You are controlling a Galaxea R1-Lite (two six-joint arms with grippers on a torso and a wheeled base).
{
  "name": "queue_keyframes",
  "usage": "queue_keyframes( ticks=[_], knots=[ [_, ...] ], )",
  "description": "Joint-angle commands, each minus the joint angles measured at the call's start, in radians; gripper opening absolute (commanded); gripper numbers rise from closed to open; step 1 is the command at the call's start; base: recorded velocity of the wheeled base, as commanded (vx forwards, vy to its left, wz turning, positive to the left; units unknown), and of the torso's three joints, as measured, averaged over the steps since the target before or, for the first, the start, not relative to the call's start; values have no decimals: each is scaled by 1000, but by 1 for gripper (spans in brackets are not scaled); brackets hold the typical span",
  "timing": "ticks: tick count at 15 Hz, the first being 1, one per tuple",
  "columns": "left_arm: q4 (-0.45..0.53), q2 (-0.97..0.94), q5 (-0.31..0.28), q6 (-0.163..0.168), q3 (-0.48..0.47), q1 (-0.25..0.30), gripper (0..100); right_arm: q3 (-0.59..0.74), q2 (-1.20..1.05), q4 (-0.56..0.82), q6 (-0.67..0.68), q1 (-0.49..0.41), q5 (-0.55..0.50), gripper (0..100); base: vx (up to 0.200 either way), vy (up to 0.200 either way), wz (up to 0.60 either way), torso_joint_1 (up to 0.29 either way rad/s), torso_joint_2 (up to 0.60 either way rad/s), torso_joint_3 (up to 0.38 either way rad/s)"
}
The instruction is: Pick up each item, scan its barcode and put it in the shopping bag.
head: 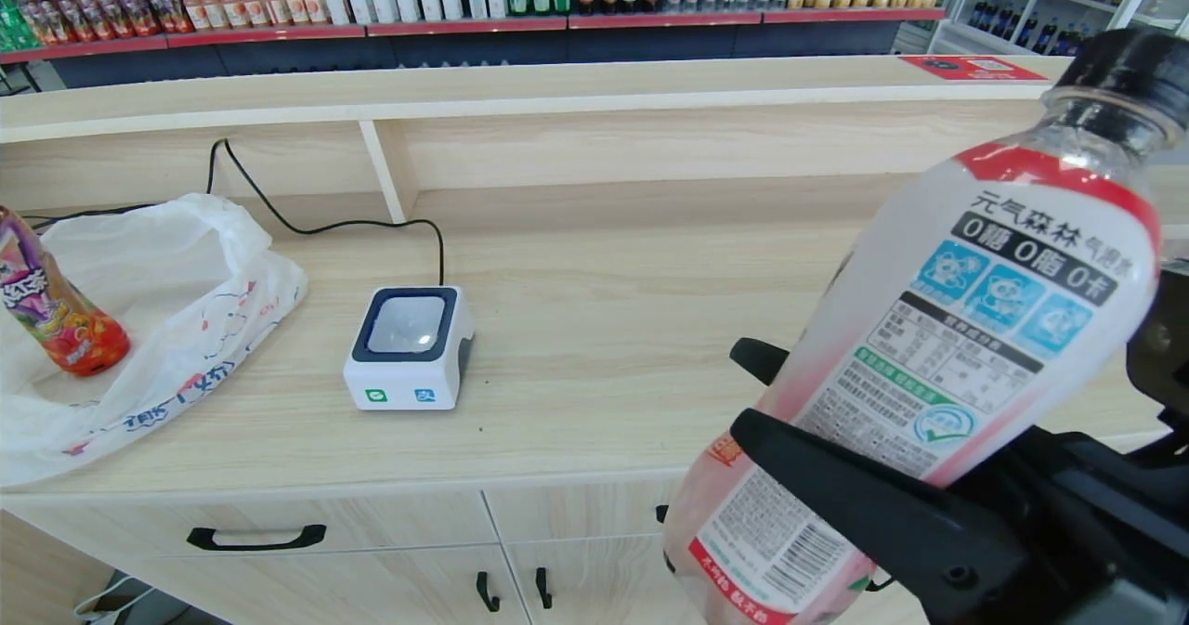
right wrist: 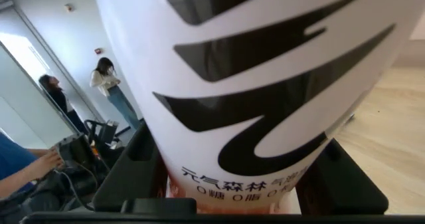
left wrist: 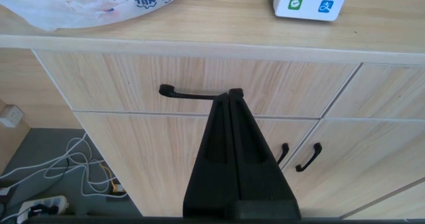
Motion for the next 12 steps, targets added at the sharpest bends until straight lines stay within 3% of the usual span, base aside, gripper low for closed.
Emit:
queue_keyframes(
  ticks=[1, 4, 12],
  knots=[
    [0, 0, 0, 0, 0, 0, 0, 12, 31, -1, -59, -1, 0, 0, 0, 0, 0, 0, 0, 0],
    [-1, 0, 0, -2, 0, 0, 0, 12, 57, -1, -165, -46, -1, 0, 0, 0, 0, 0, 0, 0],
    [0, 0, 0, 0, 0, 0, 0, -4, 75, -1, -381, -347, -6, 0, 0, 0, 0, 0, 0, 0]
  ],
)
